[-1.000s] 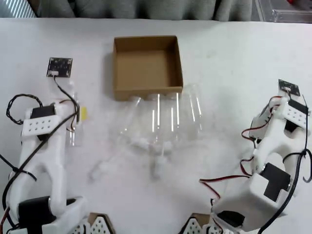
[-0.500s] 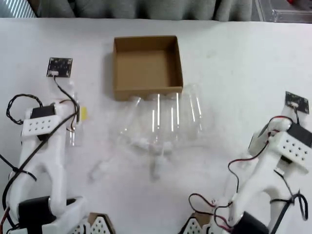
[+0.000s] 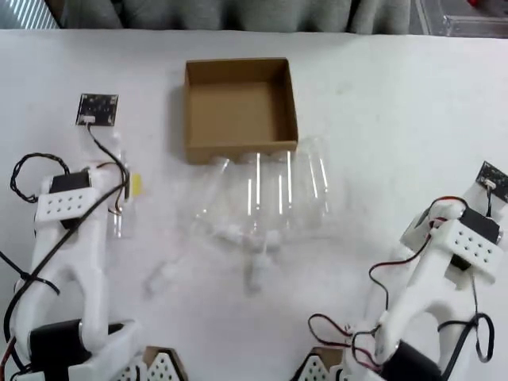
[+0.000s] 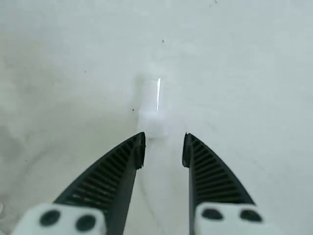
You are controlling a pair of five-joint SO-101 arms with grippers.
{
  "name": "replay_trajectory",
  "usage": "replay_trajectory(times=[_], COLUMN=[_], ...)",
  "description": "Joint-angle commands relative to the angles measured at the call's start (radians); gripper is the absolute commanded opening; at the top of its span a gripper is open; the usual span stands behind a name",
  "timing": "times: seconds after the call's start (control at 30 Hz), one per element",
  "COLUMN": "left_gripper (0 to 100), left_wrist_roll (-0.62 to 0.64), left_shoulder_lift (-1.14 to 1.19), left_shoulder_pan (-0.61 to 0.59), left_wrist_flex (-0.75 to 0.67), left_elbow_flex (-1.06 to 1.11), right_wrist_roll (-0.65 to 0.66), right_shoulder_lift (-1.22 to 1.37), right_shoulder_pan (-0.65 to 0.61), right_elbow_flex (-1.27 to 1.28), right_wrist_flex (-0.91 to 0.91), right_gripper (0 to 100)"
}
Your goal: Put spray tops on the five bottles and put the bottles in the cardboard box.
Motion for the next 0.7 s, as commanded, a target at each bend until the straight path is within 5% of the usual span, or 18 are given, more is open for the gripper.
replay_trajectory(times=[0.0, 0.67], left_gripper=[2, 2], left_wrist_roll=[0.002, 0.002], left_shoulder_lift=[-0.050, -0.050], left_shoulder_pan=[-0.004, -0.005], left_wrist_flex=[-0.020, -0.020], left_elbow_flex=[-0.006, -0.005], right_wrist_roll=[-0.012, -0.003], right_shoulder_lift=[0.059, 0.236], right_shoulder_pan=[0.007, -0.051], right_elbow_flex=[-0.014, -0.044], right_wrist_flex=[-0.059, -0.134], right_gripper=[10.5, 10.9])
